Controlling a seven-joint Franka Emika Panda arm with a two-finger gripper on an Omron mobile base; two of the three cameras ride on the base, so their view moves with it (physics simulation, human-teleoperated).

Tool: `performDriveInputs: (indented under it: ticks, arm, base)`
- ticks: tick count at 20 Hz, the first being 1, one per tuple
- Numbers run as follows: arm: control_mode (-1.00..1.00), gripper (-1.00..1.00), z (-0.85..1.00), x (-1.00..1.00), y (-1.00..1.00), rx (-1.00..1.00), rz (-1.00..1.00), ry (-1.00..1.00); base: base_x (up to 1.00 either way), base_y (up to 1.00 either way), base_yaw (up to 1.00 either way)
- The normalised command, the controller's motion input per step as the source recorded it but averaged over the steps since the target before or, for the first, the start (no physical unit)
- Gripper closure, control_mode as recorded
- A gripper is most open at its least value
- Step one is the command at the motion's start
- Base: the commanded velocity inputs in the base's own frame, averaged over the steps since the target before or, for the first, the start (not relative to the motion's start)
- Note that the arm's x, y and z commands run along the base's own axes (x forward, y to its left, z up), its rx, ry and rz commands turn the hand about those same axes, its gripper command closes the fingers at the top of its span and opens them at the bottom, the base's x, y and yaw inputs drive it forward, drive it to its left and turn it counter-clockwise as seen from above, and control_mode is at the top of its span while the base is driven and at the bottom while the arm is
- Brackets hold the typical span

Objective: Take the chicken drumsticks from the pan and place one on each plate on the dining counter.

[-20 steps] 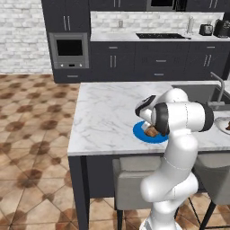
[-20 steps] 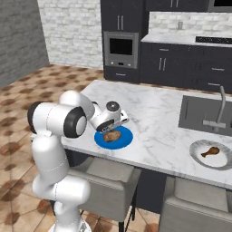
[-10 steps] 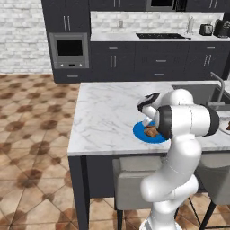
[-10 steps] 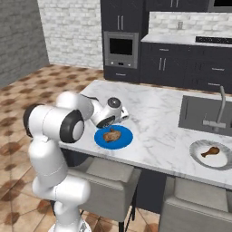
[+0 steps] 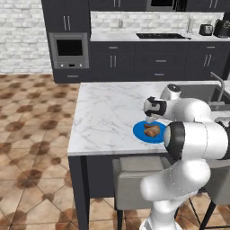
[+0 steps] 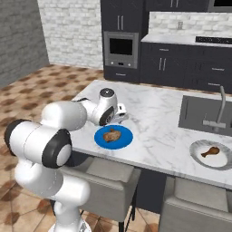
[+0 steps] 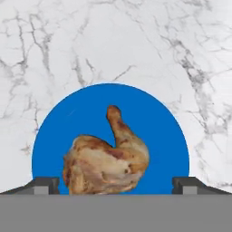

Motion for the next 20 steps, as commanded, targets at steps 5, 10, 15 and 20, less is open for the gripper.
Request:
performDriveInputs:
  ticks: [5,10,15,20]
  arm:
    - [-1.00,-1.00,0.59,-0.61,-0.05,0.02,-0.32,0.35]
    - [-1.00,-1.00,0.44,-0.89,-0.18,0.05,-0.26,0.12]
    - [-1.00,-1.00,0.26,-1.00,-0.15,0.06,-0.21,-0.01]
    - [-1.00,-1.00,0.23,-1.00,-0.09,0.07,-0.17,-0.04]
  base:
    - [0.00,0.00,0.00]
    - [0.00,0.00,0.00]
    - [0.00,0.00,0.00]
    - [0.00,0.00,0.00]
